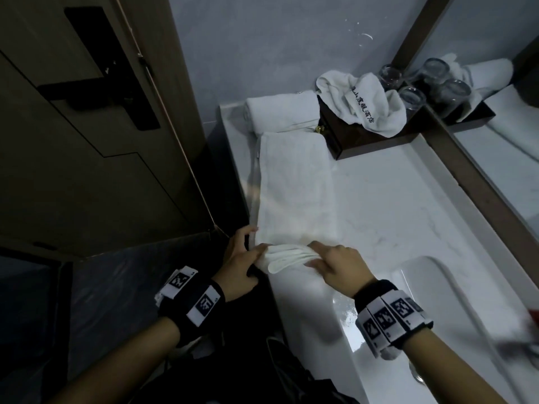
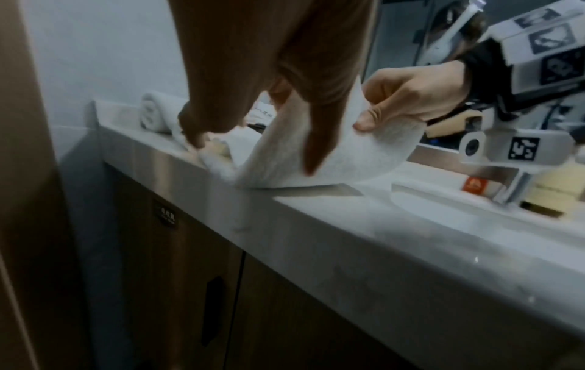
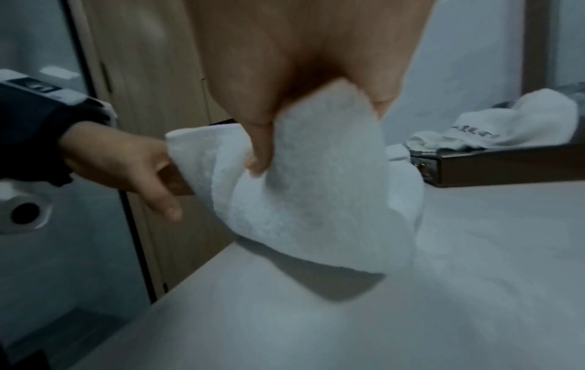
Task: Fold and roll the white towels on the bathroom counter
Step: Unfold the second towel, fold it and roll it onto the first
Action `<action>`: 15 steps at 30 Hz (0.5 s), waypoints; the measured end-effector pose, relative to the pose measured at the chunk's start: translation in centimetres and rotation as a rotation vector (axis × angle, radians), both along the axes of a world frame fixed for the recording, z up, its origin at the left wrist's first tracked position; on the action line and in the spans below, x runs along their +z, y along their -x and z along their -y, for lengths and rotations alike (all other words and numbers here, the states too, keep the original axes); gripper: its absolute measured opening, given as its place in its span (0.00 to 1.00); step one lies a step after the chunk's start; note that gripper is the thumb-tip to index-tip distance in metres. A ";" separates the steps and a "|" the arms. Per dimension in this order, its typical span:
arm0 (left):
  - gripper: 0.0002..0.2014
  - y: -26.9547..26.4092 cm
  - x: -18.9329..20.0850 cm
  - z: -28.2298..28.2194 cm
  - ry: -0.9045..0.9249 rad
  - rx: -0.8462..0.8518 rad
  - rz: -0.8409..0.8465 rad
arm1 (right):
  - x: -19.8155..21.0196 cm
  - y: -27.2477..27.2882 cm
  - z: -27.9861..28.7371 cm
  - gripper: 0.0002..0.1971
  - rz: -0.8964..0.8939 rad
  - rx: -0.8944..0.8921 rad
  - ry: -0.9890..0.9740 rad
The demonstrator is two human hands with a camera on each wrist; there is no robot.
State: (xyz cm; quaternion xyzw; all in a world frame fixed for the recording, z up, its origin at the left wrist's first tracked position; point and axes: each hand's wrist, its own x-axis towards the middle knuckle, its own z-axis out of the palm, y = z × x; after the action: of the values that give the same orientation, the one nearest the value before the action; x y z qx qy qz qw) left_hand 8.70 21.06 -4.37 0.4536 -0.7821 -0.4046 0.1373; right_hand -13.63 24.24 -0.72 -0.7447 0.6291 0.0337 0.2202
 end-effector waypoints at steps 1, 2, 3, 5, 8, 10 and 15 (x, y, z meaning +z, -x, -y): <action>0.27 0.1 0.2 0.0 -0.038 0.022 -0.090 | 0.0 -0.2 0.1 0.16 -0.001 0.014 0.036; 0.27 0.4 0.5 0.2 -0.121 0.090 -0.186 | 0.1 -0.5 0.1 0.17 0.013 0.023 0.065; 0.26 0.5 0.8 0.4 -0.219 0.162 -0.244 | 0.0 -0.7 -0.1 0.17 0.044 0.018 0.076; 0.20 0.2 0.7 0.8 -0.313 0.164 -0.197 | -0.1 -0.4 -0.4 0.17 0.124 -0.049 0.022; 0.23 -1.0 -0.4 0.8 -0.370 -0.050 0.003 | -0.5 1.2 -1.1 0.25 0.097 -0.045 -0.163; 0.30 -1.6 -1.2 0.6 -0.439 -0.114 0.029 | -0.8 2.0 -1.1 0.25 0.071 0.009 -0.208; 0.23 -2.0 -2.0 1.1 -0.482 -0.006 -0.041 | -0.8 3.5 -0.9 0.21 0.205 -0.075 -0.356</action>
State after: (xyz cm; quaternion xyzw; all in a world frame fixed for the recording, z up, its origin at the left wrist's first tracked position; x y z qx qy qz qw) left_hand 10.72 19.98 -6.37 0.4626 -0.6612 -0.5892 0.0397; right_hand -17.17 25.14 -1.51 -0.6696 0.6149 0.0600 0.4122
